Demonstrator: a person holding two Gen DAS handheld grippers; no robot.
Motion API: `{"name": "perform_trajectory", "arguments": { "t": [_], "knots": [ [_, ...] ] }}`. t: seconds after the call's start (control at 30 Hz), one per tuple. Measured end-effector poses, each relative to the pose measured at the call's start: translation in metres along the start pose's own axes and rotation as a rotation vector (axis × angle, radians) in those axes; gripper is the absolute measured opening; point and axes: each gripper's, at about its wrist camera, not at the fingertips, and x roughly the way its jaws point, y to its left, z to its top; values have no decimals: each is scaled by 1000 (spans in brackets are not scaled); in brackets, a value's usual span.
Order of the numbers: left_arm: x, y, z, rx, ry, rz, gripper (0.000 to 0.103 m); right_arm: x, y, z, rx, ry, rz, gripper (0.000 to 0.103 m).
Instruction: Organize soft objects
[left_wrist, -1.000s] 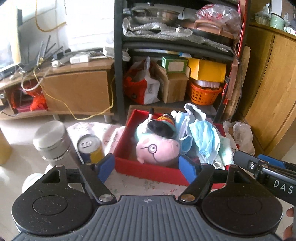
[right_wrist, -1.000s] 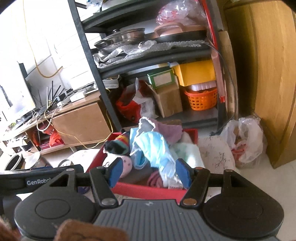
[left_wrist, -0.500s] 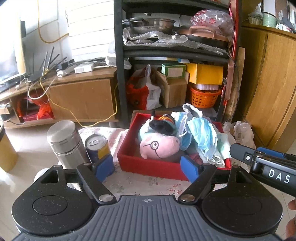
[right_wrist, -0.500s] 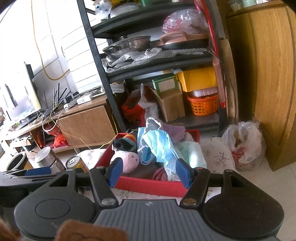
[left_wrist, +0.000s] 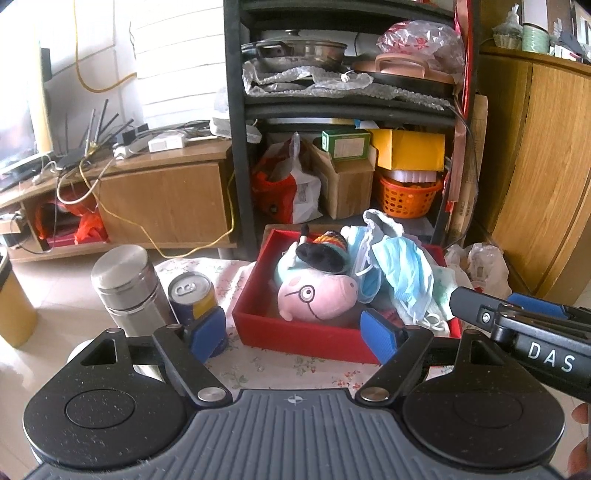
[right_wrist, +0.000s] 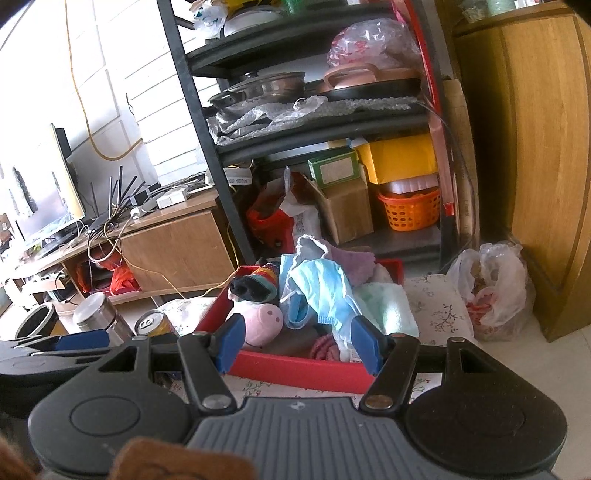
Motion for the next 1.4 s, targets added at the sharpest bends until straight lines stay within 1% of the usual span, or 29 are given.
{"name": "perform_trajectory", "arguments": {
  "t": [0.23,1.4],
  "knots": [
    [-2,2,0,-20,-12,2,79,3,2,1,-2,4,1,35],
    [-6,1,1,-10,-40,7,79,4,-3,-1,14,-2,-3,36]
  ]
}}
